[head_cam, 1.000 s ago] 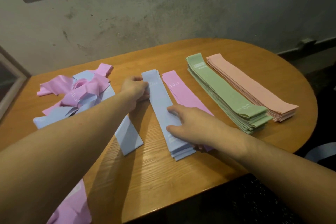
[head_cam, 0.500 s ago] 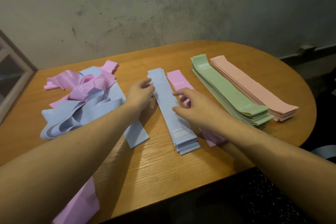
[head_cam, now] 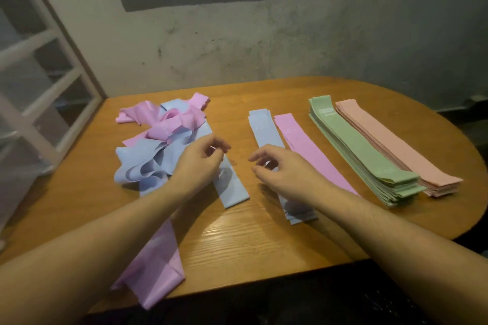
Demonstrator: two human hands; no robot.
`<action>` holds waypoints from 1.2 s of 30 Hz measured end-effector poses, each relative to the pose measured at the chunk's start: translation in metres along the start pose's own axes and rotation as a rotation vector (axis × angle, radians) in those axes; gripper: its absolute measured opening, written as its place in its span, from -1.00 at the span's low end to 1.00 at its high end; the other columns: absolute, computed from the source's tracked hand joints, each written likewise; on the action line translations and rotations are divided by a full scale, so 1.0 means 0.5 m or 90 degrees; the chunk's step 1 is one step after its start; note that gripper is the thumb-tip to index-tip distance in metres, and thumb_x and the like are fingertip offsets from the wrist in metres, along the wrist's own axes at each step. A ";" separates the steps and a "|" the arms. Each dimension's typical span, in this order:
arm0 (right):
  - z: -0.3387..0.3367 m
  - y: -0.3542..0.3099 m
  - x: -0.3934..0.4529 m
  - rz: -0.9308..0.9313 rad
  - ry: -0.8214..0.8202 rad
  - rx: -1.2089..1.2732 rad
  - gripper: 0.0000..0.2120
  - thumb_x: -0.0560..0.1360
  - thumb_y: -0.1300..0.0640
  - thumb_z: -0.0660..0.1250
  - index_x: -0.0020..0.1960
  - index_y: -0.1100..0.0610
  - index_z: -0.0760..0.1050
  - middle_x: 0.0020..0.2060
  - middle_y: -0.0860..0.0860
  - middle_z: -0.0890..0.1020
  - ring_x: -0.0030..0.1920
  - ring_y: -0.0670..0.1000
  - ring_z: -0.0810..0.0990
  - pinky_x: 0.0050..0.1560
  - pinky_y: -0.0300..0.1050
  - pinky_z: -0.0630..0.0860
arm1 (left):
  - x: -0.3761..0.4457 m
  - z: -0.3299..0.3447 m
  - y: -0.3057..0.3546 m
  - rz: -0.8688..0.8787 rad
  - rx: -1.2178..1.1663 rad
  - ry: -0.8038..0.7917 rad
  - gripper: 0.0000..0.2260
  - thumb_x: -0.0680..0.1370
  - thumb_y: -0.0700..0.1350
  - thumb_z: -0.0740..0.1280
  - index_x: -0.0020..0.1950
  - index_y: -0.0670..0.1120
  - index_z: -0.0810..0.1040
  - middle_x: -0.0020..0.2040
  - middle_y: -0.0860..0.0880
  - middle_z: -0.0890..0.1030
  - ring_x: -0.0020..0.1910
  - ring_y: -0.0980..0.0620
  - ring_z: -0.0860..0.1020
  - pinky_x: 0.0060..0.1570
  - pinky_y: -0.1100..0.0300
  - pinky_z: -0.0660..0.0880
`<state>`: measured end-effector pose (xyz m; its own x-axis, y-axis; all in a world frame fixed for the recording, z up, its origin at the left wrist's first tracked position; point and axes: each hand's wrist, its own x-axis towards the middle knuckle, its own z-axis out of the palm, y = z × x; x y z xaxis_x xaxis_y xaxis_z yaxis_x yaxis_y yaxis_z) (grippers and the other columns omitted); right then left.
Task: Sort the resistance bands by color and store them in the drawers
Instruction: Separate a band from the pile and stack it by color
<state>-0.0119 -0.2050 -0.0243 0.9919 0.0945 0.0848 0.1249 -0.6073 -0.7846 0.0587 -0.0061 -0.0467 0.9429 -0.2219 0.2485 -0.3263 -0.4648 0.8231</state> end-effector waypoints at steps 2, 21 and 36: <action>0.018 -0.010 0.001 -0.008 -0.003 -0.006 -0.86 0.56 0.08 0.37 0.11 -0.04 0.61 -0.05 -0.11 0.65 -0.05 -0.11 0.61 0.00 -0.21 0.52 | -0.034 -0.026 -0.012 0.049 0.041 -0.013 -0.79 0.48 -0.16 0.23 -0.15 0.13 0.58 -0.11 0.15 0.66 -0.13 0.07 0.62 -0.07 0.18 0.52; 0.137 -0.079 0.059 -0.076 0.000 -0.122 -0.74 0.53 0.04 0.38 0.22 -0.07 0.54 0.16 -0.08 0.56 0.13 -0.07 0.53 0.16 -0.08 0.52 | -0.138 -0.129 -0.100 0.170 0.136 0.062 -0.84 0.52 -0.06 0.29 0.08 0.07 0.54 -0.08 0.13 0.55 -0.08 0.11 0.54 -0.04 0.05 0.51; 0.239 -0.053 0.108 -0.110 0.086 -0.239 -0.63 0.54 0.01 0.33 0.34 -0.04 0.50 0.16 -0.05 0.58 0.22 0.04 0.43 0.23 -0.04 0.27 | -0.138 -0.123 -0.090 0.179 0.341 -0.021 -0.78 0.49 0.14 0.29 -0.22 0.03 0.39 -0.33 0.12 0.47 -0.29 0.12 0.43 -0.33 0.14 0.39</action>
<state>0.0355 -0.0894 -0.0724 0.9465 0.1312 0.2947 0.2645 -0.8387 -0.4761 0.0125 0.0828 -0.0695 0.8159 -0.4208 0.3966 -0.5590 -0.7493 0.3550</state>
